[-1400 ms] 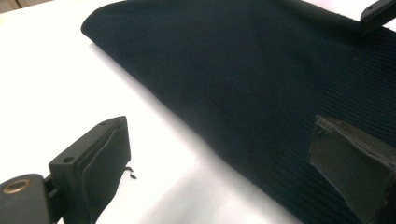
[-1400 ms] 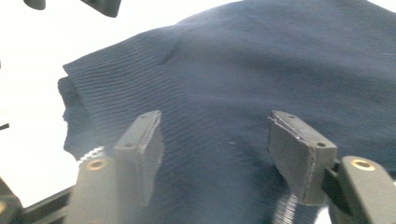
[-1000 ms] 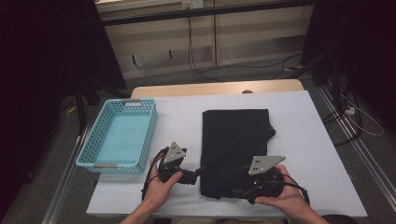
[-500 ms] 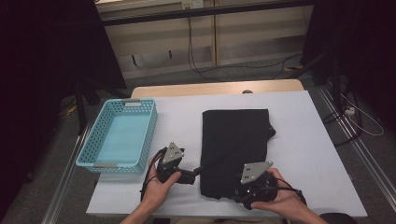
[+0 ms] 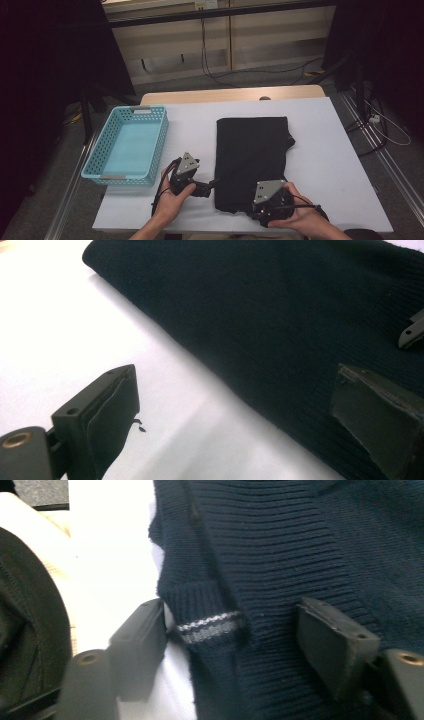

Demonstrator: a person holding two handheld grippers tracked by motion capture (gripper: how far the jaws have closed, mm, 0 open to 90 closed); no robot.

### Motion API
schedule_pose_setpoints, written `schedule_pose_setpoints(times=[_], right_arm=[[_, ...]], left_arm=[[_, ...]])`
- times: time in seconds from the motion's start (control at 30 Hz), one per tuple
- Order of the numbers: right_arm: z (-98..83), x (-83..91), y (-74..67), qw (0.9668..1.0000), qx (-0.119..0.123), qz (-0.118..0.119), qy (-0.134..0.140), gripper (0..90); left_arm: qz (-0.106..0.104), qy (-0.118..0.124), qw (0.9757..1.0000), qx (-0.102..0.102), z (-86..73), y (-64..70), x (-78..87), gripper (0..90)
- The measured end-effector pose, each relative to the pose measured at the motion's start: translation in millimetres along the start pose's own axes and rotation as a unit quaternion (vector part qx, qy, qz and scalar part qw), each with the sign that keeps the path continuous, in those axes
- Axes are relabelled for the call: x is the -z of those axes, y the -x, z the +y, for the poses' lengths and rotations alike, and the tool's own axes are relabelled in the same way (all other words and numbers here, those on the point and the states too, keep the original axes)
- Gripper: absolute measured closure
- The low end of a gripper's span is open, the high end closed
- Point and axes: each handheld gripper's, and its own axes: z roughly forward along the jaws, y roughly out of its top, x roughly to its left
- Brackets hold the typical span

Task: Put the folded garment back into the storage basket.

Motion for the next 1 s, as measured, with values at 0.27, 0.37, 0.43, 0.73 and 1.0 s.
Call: schedule_pose_setpoints(times=[0.27, 0.37, 0.43, 0.73, 1.0], right_arm=[[1.0, 1.0, 5.1, 1.0, 0.008, -0.004, -0.002, 49.0], [1.2, 1.2, 6.0, 0.9999, 0.008, -0.011, -0.002, 56.4], [1.8, 1.1, 7.4, 0.9997, 0.013, -0.022, -0.005, 63.4], [2.0, 3.7, 16.1, 0.9997, -0.026, -0.002, 0.002, 72.9], [-0.3, 12.5, 11.5, 0.9986, -0.044, 0.026, 0.012, 74.9]], left_arm=[[-0.002, -0.001, 1.0, -0.001, -0.1, -0.2, 0.2, 5.9], [0.001, 0.002, 1.0, 0.003, 0.3, -0.7, 0.2, 5.8], [0.002, 0.006, 0.9999, 0.009, 1.0, -2.0, -0.3, 5.1], [0.005, -0.004, 0.9999, 0.012, 3.9, -4.3, -6.7, 6.4], [0.018, 0.004, 0.9996, 0.023, 6.7, -8.4, -6.0, 6.4]])
